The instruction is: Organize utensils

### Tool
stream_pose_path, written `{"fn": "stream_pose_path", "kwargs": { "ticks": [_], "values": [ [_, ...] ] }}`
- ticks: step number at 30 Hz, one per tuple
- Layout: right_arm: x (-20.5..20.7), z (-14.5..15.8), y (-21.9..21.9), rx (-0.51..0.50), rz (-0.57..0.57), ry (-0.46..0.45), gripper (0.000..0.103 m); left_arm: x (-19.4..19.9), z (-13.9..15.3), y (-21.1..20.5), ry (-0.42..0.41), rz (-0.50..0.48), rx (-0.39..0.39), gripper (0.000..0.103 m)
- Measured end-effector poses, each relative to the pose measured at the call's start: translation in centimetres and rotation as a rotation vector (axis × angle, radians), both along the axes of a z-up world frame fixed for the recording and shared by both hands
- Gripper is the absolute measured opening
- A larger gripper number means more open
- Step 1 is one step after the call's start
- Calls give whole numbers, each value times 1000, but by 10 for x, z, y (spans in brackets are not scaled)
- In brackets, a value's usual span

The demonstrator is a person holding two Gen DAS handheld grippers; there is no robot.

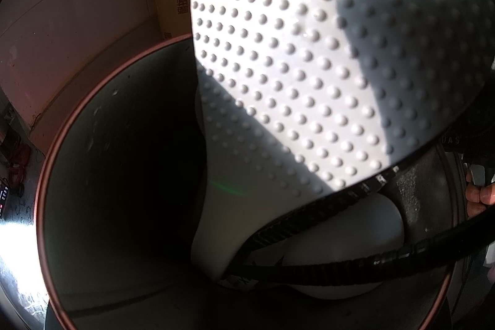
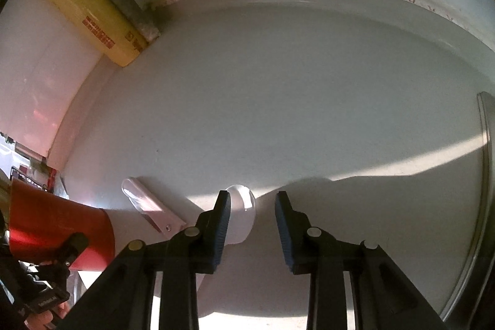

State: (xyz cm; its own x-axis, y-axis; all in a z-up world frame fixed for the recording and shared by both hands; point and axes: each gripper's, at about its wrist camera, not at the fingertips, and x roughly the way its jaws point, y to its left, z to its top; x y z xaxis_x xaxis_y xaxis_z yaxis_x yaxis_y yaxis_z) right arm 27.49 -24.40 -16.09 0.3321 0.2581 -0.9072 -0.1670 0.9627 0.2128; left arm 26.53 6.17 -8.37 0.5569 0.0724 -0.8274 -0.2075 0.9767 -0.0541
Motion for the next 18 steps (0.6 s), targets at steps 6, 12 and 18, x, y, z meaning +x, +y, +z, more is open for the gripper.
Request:
{"fn": "stream_pose_path", "kwargs": {
  "ticks": [6,12,18],
  "values": [
    [-1,-2,6,-21,16,-5,14,0,0,0,1,-1,-1,90],
    [-7,7,11,-59,31,-54,4,0,0,0,0,-1,0,90],
    [-19,24,19,-88,64,-117,3,1,0,0,1,-2,0,90]
  ]
}}
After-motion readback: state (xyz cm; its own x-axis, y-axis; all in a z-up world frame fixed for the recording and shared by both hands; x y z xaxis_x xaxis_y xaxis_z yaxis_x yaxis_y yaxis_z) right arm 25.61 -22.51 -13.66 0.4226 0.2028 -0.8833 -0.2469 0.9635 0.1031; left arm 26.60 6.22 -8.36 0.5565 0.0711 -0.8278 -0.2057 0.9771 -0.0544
